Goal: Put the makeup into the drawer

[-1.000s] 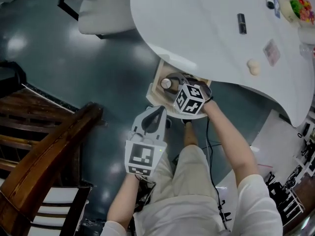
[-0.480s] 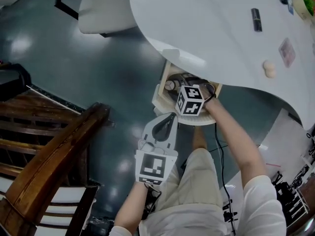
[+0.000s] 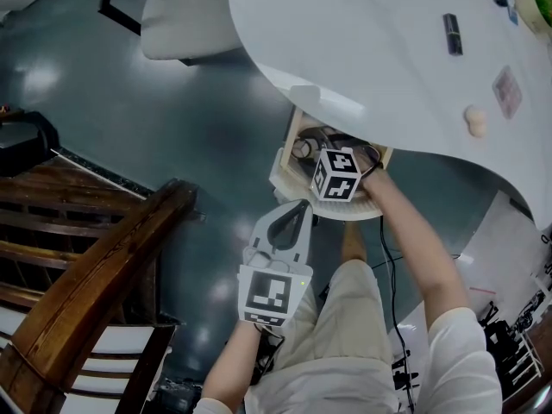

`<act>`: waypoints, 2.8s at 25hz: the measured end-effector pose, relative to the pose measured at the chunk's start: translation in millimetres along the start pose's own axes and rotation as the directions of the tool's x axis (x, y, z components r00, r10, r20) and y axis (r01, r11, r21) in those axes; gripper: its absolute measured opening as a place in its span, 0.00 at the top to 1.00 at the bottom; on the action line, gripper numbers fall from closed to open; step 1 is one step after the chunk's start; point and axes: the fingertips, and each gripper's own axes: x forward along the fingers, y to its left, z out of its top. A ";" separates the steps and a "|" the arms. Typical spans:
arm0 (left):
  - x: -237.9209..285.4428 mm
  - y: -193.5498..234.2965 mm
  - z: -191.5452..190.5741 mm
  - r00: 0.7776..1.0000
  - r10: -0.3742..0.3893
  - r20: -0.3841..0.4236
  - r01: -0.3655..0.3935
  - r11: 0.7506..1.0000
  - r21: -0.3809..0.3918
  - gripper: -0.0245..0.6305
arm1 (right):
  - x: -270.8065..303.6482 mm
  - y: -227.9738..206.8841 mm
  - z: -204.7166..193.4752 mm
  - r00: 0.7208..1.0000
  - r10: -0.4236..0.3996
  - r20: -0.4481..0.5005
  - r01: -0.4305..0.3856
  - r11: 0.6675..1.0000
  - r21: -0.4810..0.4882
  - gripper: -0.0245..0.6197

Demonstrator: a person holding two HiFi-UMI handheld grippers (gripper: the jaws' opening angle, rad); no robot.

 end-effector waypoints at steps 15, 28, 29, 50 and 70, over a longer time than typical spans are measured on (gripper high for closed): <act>-25.8 -21.0 21.4 0.999 0.026 0.027 -0.025 1.000 -0.017 0.95 | -64.0 10.2 17.0 0.999 0.023 -0.040 -0.024 0.999 -0.035 0.55; -78.1 -74.0 77.1 0.995 0.061 0.075 -0.052 0.992 -0.114 0.95 | -229.2 27.1 83.9 0.988 -0.035 0.152 0.020 0.995 0.095 0.56; -82.2 -80.2 81.1 0.995 0.062 0.077 -0.053 0.992 -0.112 0.95 | -242.5 28.2 86.8 0.985 -0.040 0.167 0.022 0.994 0.105 0.56; -120.6 -148.6 178.9 0.956 0.145 0.256 -0.122 0.987 -0.106 0.95 | -440.0 44.6 105.4 0.889 -0.169 0.425 0.034 0.951 0.307 0.90; -82.7 -198.9 199.6 0.960 0.083 0.267 -0.078 0.997 -0.029 0.95 | -494.4 52.2 43.7 0.790 -0.413 0.453 0.112 0.824 0.556 0.94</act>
